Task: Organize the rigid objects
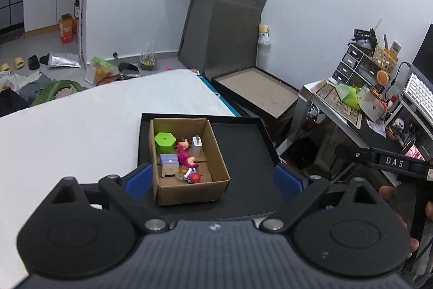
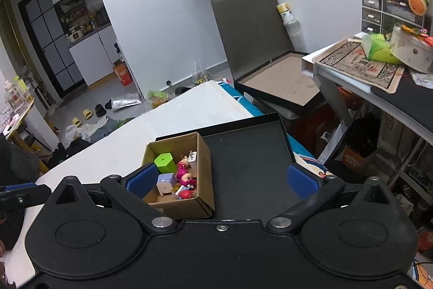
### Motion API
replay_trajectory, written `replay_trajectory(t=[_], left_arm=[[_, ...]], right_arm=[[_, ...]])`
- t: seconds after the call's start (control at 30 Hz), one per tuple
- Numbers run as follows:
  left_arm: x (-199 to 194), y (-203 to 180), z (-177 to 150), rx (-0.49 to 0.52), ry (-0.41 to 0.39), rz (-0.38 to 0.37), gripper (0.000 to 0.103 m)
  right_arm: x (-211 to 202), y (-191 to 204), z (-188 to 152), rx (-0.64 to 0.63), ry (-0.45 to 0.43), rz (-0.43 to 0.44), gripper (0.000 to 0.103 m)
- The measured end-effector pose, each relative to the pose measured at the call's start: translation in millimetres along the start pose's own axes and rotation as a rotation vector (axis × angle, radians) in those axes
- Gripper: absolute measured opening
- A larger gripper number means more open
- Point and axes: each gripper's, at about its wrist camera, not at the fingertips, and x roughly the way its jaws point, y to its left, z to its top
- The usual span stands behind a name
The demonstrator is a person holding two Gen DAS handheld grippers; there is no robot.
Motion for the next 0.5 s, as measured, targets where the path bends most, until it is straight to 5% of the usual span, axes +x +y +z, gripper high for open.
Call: replay_trajectory(t=[0.5], left_arm=[[-46.0,-28.7,-32.8,0.069,-0.041,0.003,0.097]], right_arm=[[-54.9,-3.5,-17.2,-0.005,-0.084,-0.037,0.103]])
